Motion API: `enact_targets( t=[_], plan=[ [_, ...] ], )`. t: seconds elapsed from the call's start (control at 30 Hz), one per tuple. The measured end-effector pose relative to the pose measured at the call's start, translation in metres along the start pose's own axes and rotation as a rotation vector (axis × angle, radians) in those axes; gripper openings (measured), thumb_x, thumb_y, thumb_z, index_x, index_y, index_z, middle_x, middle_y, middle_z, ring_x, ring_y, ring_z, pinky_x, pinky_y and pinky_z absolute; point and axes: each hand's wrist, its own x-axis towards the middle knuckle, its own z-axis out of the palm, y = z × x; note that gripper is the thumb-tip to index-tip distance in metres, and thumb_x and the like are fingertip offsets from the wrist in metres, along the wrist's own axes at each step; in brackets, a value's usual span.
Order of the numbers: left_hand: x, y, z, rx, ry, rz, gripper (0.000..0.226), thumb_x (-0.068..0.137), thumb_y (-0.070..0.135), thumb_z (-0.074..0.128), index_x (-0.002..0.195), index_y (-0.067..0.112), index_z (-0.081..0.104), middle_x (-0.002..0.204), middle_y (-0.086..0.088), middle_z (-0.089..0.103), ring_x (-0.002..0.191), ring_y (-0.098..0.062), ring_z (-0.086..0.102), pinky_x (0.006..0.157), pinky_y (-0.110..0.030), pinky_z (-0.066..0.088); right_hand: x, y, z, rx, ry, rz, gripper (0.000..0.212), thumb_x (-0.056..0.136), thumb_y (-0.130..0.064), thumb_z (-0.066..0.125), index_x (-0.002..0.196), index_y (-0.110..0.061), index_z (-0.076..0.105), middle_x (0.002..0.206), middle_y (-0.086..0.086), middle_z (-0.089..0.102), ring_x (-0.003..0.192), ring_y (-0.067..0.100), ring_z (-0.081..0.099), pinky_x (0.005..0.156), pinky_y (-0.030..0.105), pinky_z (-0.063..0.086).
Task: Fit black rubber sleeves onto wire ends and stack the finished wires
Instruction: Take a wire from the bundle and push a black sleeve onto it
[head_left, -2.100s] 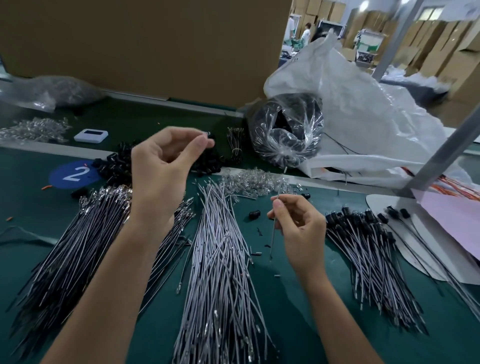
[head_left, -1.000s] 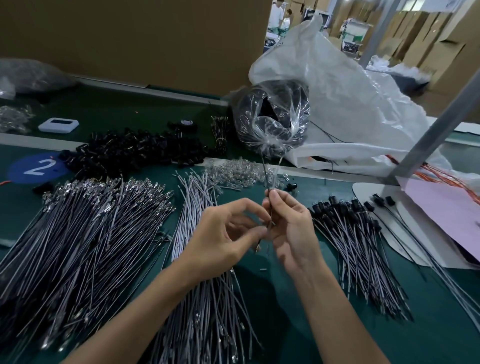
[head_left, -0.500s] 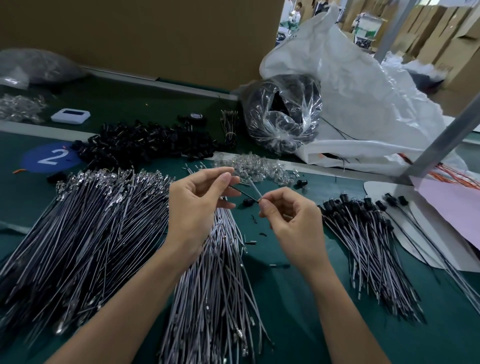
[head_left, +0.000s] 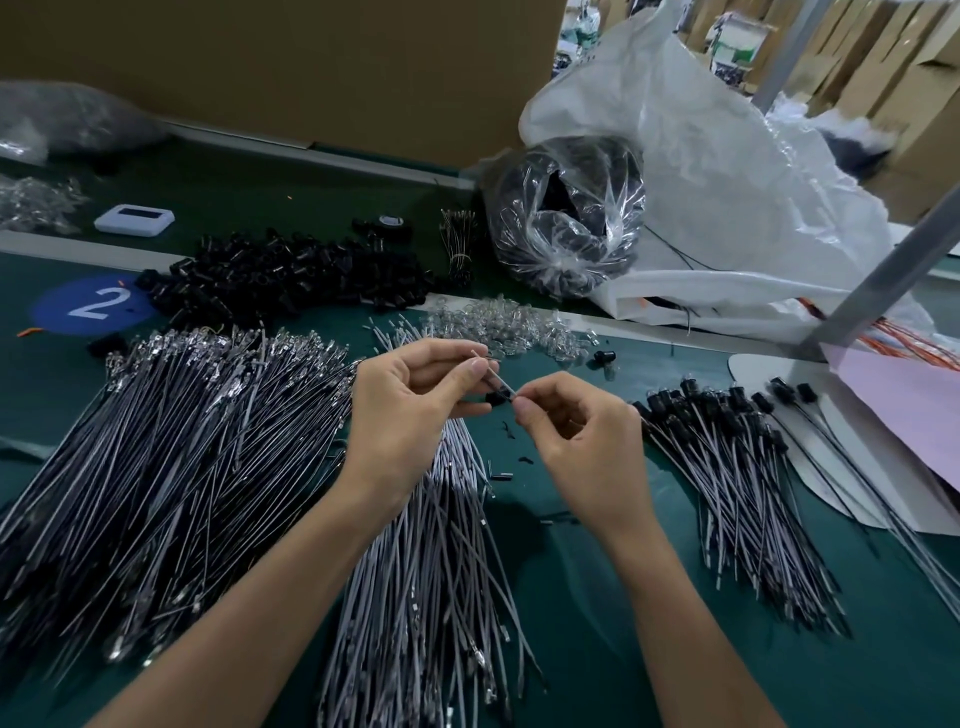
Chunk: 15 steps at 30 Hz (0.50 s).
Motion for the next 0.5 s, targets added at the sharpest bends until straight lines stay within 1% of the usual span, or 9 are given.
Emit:
enact_targets(
  t=[0.1, 0.17, 0.27, 0.33, 0.4, 0.43, 0.5],
  plan=[
    [0.0, -0.001, 0.0, 0.007, 0.001, -0.023, 0.009, 0.088, 0.001, 0.066, 0.092, 0.006, 0.071, 0.084, -0.009, 0.077, 0.08, -0.021, 0.075, 0.063, -0.024, 0.058, 0.001, 0.002, 0.001, 0.01, -0.003, 0.007, 0.013, 0.085, -0.005, 0.073, 0.079, -0.017, 0.072, 0.066, -0.009, 0.068, 0.059, 0.008, 0.061, 0.057, 0.018, 0.049],
    [0.001, -0.001, 0.0, 0.011, -0.001, -0.04, 0.009, 0.089, 0.001, 0.065, 0.093, 0.006, 0.071, 0.084, -0.008, 0.077, 0.081, -0.02, 0.075, 0.065, -0.024, 0.059, 0.001, 0.004, 0.001, 0.027, 0.014, 0.019, 0.013, 0.085, -0.004, 0.072, 0.079, -0.015, 0.072, 0.066, -0.009, 0.068, 0.059, 0.005, 0.061, 0.058, 0.014, 0.048],
    [0.006, 0.0, -0.006, 0.087, 0.056, -0.047, 0.01, 0.09, 0.005, 0.066, 0.096, 0.01, 0.071, 0.087, -0.005, 0.077, 0.085, -0.018, 0.074, 0.069, -0.026, 0.059, 0.002, 0.009, 0.001, -0.009, 0.102, 0.029, 0.011, 0.085, -0.002, 0.071, 0.08, -0.012, 0.071, 0.067, -0.012, 0.066, 0.063, 0.004, 0.061, 0.059, 0.009, 0.045],
    [0.017, 0.001, -0.015, 0.288, 0.133, -0.025, 0.01, 0.09, 0.008, 0.069, 0.096, 0.016, 0.071, 0.086, 0.0, 0.077, 0.084, -0.013, 0.073, 0.074, -0.026, 0.059, 0.003, 0.014, -0.001, -0.076, 0.197, 0.019, 0.012, 0.086, -0.002, 0.07, 0.081, -0.012, 0.07, 0.068, -0.011, 0.065, 0.066, 0.004, 0.061, 0.061, 0.006, 0.043],
    [0.035, 0.002, -0.026, 0.638, 0.179, 0.044, 0.013, 0.089, 0.01, 0.071, 0.099, 0.018, 0.071, 0.089, 0.004, 0.074, 0.082, -0.007, 0.069, 0.079, -0.024, 0.056, 0.003, 0.019, -0.002, -0.142, 0.267, -0.004, 0.011, 0.087, -0.001, 0.069, 0.081, -0.01, 0.07, 0.068, -0.006, 0.064, 0.063, 0.006, 0.059, 0.062, 0.005, 0.04],
    [0.047, 0.003, -0.033, 0.828, 0.191, 0.081, 0.019, 0.089, 0.008, 0.069, 0.106, 0.016, 0.07, 0.093, 0.003, 0.073, 0.084, -0.008, 0.068, 0.081, -0.024, 0.054, 0.003, 0.021, -0.002, -0.168, 0.281, -0.016, 0.011, 0.087, -0.001, 0.068, 0.081, -0.009, 0.069, 0.068, -0.004, 0.064, 0.061, 0.005, 0.057, 0.062, 0.006, 0.04],
    [0.074, 0.005, -0.044, 1.151, 0.18, 0.109, 0.035, 0.09, -0.001, 0.063, 0.123, 0.01, 0.064, 0.105, -0.009, 0.072, 0.092, -0.022, 0.066, 0.081, -0.031, 0.052, 0.003, 0.025, 0.001, -0.206, 0.279, -0.035, 0.01, 0.088, 0.0, 0.068, 0.082, -0.008, 0.069, 0.069, -0.002, 0.064, 0.06, 0.008, 0.056, 0.061, 0.007, 0.041]
  ],
)
